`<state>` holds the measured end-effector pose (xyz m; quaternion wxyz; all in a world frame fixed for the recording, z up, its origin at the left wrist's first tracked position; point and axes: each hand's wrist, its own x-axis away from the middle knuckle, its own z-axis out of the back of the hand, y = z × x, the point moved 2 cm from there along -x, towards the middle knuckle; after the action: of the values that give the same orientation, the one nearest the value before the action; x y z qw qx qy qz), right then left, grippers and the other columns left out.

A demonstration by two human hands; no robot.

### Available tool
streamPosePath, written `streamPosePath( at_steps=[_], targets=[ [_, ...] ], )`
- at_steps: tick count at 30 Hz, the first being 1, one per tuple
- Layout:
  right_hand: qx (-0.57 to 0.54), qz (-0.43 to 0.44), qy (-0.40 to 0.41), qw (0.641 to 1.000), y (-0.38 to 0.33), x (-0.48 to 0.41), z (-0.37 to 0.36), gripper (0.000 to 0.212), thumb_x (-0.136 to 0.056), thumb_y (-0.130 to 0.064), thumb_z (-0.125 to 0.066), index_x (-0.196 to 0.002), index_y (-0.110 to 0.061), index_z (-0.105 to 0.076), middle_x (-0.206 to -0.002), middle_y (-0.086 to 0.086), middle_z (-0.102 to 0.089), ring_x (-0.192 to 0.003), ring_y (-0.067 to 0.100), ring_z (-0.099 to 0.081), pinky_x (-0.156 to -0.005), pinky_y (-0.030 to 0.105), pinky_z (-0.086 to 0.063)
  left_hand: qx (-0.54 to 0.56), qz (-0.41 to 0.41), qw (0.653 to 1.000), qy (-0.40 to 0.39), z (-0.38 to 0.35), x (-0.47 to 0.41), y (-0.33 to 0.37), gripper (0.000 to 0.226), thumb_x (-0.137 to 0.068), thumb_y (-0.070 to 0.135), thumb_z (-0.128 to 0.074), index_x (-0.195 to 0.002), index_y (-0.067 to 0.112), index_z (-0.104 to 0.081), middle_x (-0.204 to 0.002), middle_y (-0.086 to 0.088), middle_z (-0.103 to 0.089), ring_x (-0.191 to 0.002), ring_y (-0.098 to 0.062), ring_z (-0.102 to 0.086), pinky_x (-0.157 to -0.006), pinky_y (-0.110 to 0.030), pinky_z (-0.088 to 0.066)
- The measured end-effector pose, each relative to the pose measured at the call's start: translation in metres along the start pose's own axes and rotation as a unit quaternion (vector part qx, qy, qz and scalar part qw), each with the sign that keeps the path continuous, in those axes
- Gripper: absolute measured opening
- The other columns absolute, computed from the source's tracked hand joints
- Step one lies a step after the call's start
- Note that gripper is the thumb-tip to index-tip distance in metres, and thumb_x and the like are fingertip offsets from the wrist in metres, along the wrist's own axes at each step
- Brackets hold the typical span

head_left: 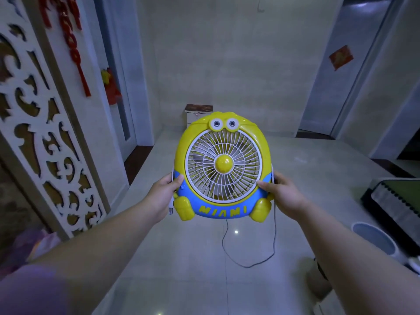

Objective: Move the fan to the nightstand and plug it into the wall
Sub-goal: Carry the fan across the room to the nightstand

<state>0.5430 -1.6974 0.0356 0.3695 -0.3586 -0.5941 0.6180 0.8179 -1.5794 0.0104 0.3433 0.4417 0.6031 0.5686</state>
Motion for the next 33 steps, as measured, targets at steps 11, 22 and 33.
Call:
streamPosePath(
  at_steps=[11,22,33],
  targets=[
    [-0.002,-0.008,-0.009,1.0,0.015,-0.082,0.026,0.033,-0.08,-0.009,-0.063,-0.113,-0.004,-0.061,-0.113,0.02,-0.067,-0.105,0.036,-0.064,-0.095,0.053,-0.048,0.007,0.002,1.0,0.023,-0.02,-0.072,0.005,0.026,-0.09,0.032,-0.053,-0.111,0.021,-0.063,-0.117,-0.012,-0.068,-0.112,-0.041,-0.058,-0.095,-0.06,-0.039],
    [-0.013,-0.021,-0.004,1.0,0.021,-0.166,0.014,0.032,-0.083,-0.005,-0.059,-0.115,-0.003,-0.059,-0.115,0.02,-0.066,-0.104,0.035,-0.064,-0.089,0.043,-0.053,0.014,0.021,1.0,0.011,-0.001,-0.166,0.002,0.028,-0.092,0.026,-0.049,-0.115,0.016,-0.061,-0.119,-0.014,-0.066,-0.109,-0.033,-0.062,-0.097,-0.054,-0.048],
    [-0.021,-0.011,0.024,0.999,0.028,-0.257,-0.031,0.033,-0.084,-0.006,-0.059,-0.116,-0.006,-0.059,-0.116,0.018,-0.066,-0.103,0.033,-0.065,-0.09,0.047,-0.052,-0.028,0.025,0.999,0.0,0.057,-0.27,0.018,0.024,-0.089,0.036,-0.054,-0.106,0.024,-0.066,-0.104,-0.008,-0.074,-0.099,-0.04,-0.061,-0.085,-0.058,-0.04]
  ],
)
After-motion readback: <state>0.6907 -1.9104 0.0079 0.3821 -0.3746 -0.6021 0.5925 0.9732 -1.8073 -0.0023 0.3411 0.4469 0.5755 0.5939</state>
